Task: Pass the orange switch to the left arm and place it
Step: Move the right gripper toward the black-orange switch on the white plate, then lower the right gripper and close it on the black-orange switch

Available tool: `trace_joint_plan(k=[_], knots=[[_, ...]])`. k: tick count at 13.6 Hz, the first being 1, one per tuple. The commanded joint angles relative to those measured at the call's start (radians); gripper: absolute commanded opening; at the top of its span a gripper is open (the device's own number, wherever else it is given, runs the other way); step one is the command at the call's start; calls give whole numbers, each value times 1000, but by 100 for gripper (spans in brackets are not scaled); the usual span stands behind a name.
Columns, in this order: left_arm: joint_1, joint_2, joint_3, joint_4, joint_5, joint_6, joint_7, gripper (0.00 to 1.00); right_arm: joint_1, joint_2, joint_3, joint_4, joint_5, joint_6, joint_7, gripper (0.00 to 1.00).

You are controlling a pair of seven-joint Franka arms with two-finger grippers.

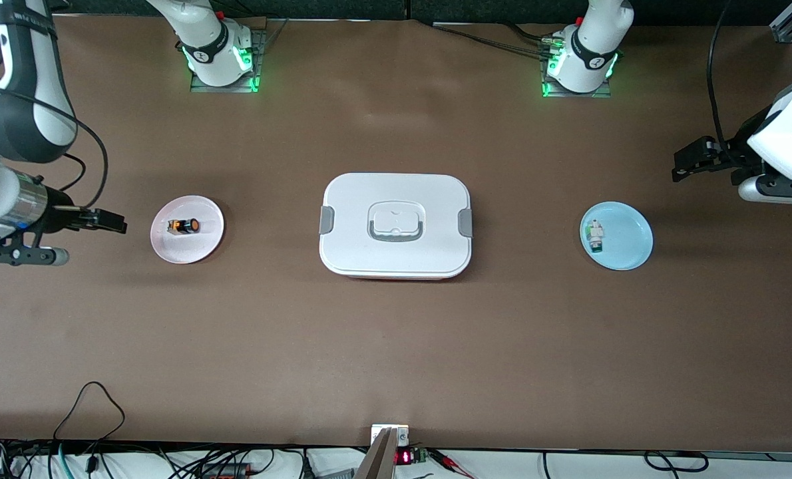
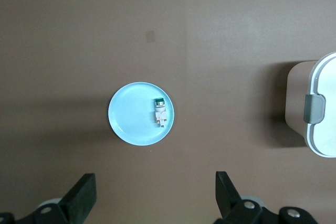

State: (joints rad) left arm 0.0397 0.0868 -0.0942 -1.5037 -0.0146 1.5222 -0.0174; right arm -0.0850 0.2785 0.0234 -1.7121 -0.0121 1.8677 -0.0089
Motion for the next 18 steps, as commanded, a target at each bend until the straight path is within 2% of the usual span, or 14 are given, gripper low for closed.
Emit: trace_joint_plan(k=[1, 5, 8, 12, 14, 18], knots=[[6, 5, -2, 19, 1, -16, 22, 100, 10, 65, 0, -10, 11, 66, 7, 100], [6, 5, -2, 19, 1, -16, 22, 100, 1, 47, 1, -257, 12, 284, 39, 100], [6, 5, -2, 19, 1, -16, 22, 100, 2, 36, 6, -383, 12, 428, 40, 100], [6, 5, -2, 17, 1, -16, 22, 100, 2, 21, 9, -474, 11, 513, 36, 100], [6, 5, -2, 17, 1, -16, 22, 100, 2, 21, 30, -497, 9, 536, 24, 100], [6, 5, -2, 17, 1, -16, 22, 100, 2, 28, 32, -538, 9, 590, 20, 100]])
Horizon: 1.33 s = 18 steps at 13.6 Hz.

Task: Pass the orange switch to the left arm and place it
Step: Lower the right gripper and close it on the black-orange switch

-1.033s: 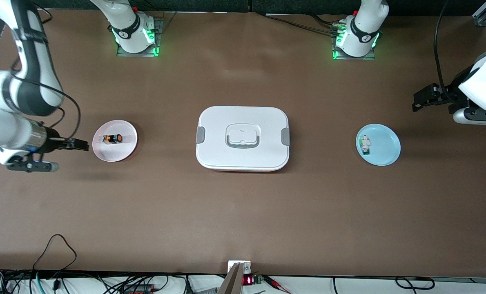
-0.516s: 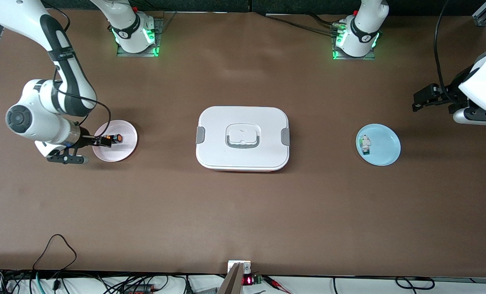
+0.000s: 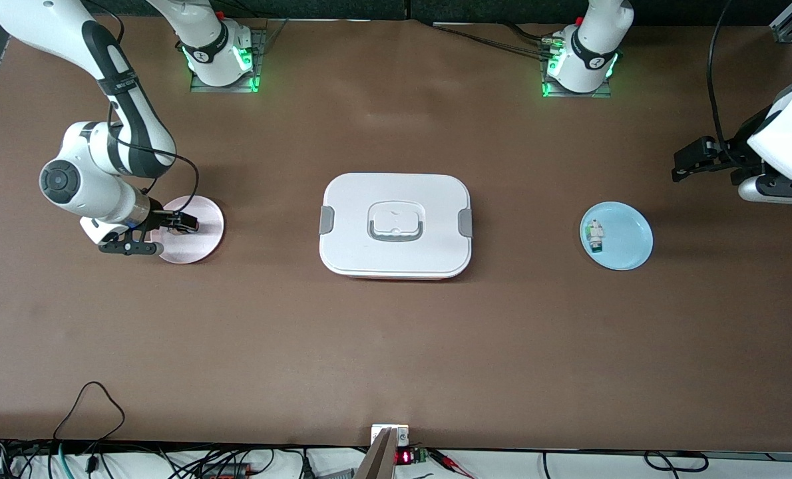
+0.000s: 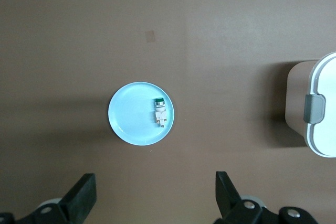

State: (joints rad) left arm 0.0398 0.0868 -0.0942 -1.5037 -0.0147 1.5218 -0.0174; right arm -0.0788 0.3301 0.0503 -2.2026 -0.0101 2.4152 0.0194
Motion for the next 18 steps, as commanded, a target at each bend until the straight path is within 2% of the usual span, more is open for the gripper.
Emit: trace_joint_plan(k=[1, 18], knots=[[6, 5, -2, 17, 1, -15, 22, 100, -4, -22, 5, -54, 7, 54, -16, 100], [6, 5, -2, 17, 1, -15, 22, 100, -29, 44, 5, -66, 16, 108, -160, 100]])
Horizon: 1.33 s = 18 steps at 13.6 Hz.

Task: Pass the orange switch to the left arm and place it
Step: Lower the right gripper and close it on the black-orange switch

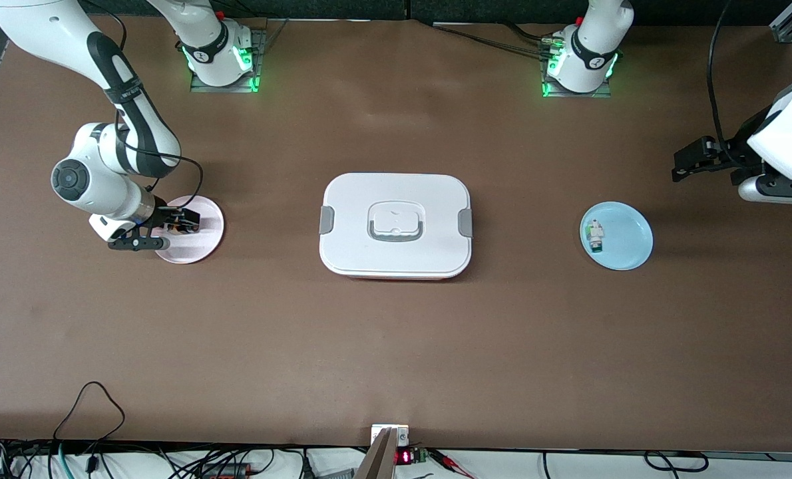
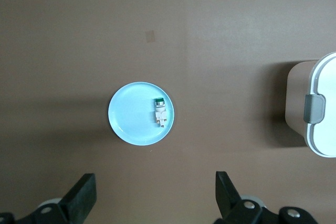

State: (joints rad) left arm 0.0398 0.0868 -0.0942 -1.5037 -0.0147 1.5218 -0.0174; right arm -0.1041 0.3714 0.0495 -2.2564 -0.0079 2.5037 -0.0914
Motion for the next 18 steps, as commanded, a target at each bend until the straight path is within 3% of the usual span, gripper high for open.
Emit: trace_joint_plan(k=[1, 6, 8, 10, 12, 14, 18], knots=[[6, 5, -2, 17, 1, -15, 22, 100, -3, 9, 6, -12, 14, 20, -51, 100], [6, 5, -2, 17, 1, -15, 22, 100, -3, 12, 9, -11, 14, 20, -53, 95], [6, 5, -2, 17, 1, -15, 22, 100, -3, 12, 12, -11, 14, 18, -53, 82], [6, 5, -2, 17, 1, -15, 22, 100, -3, 12, 13, -9, 14, 14, -53, 60], [6, 5, -2, 17, 1, -15, 22, 100, -5, 12, 39, -6, 12, 12, -57, 45], [6, 5, -2, 17, 1, -15, 22, 100, -5, 9, 55, -2, 17, 12, -57, 39], [6, 5, -2, 17, 1, -15, 22, 100, -5, -29, 61, 12, 14, -3, -67, 36]])
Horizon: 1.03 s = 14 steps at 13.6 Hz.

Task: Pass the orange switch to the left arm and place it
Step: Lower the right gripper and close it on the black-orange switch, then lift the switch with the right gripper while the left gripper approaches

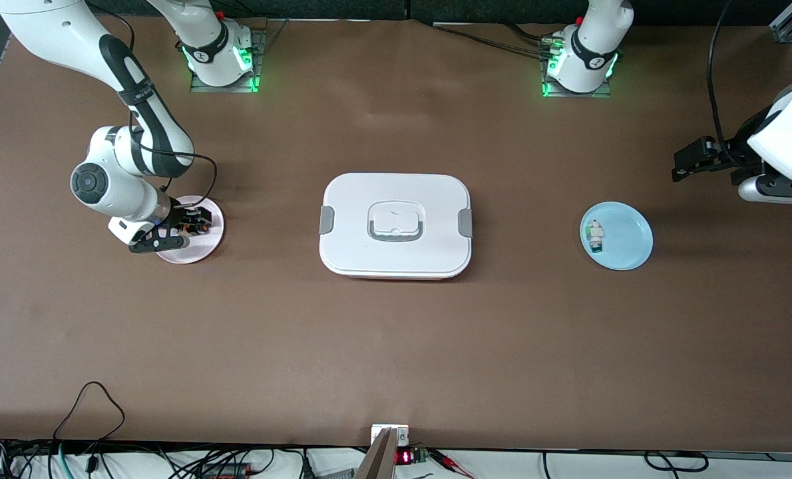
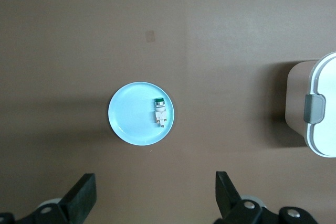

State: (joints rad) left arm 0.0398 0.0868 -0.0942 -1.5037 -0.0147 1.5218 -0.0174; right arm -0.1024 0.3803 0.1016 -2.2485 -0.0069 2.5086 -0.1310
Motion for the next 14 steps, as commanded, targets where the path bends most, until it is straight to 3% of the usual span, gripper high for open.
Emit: trace_joint_plan(k=[1, 5, 14], knots=[[6, 5, -2, 17, 1, -15, 22, 100, -7, -55, 10, 15, 13, -36, -33, 35], [6, 5, -2, 17, 1, -15, 22, 100, -7, -122, 58, 119, 12, -169, -76, 33], [6, 5, -2, 17, 1, -15, 22, 100, -3, -221, 216, 329, 18, -191, -191, 29]])
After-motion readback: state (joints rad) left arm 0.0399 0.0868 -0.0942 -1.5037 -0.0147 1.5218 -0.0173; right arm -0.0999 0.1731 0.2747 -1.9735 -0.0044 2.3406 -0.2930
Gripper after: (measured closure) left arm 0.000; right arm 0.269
